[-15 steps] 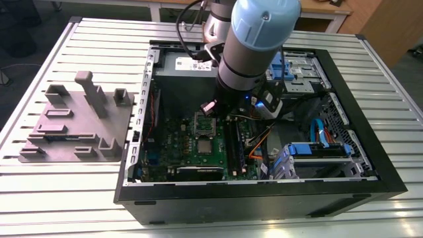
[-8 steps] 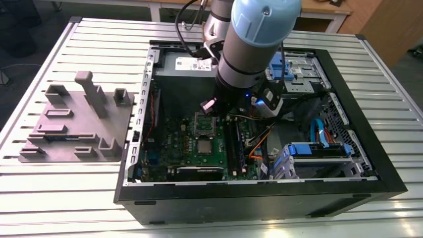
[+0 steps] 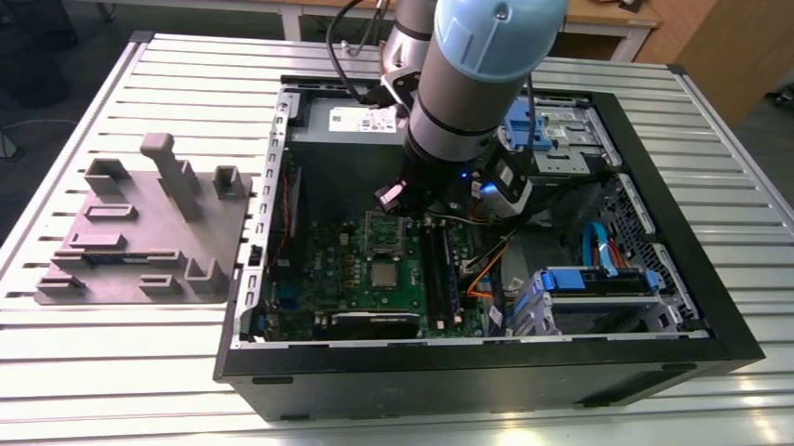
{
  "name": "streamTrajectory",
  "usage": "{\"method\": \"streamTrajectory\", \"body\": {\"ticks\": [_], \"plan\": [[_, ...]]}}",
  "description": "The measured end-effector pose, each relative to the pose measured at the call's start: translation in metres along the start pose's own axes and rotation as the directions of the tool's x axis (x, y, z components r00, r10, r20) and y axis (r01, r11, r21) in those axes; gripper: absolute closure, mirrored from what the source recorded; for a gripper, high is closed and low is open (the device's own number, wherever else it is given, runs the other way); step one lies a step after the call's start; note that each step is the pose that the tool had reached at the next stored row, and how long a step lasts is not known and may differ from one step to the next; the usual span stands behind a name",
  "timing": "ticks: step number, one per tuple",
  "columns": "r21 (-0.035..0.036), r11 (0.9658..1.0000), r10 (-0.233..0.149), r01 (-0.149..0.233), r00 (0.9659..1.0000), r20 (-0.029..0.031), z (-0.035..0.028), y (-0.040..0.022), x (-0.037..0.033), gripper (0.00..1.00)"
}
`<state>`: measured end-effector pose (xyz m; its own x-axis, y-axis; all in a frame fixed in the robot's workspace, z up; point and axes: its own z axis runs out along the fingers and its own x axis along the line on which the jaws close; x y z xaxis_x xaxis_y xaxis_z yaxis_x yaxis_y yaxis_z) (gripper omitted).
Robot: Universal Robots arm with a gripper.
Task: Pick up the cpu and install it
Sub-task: 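Close the cpu cover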
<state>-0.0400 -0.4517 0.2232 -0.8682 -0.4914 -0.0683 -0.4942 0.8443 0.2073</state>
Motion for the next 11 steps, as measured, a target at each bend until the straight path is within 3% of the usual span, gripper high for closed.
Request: {"method": "streamTrajectory", "body": {"ticks": [5,11], "plan": [[-0.0019,0.9995,-0.031,0.031,0.9995,-0.0070,-0.0004,0.0002,0.0004,0.90],[-0.0022,0.9994,-0.034,0.034,0.9994,-0.0076,-0.0004,0.0002,0.0003,0.90]]}}
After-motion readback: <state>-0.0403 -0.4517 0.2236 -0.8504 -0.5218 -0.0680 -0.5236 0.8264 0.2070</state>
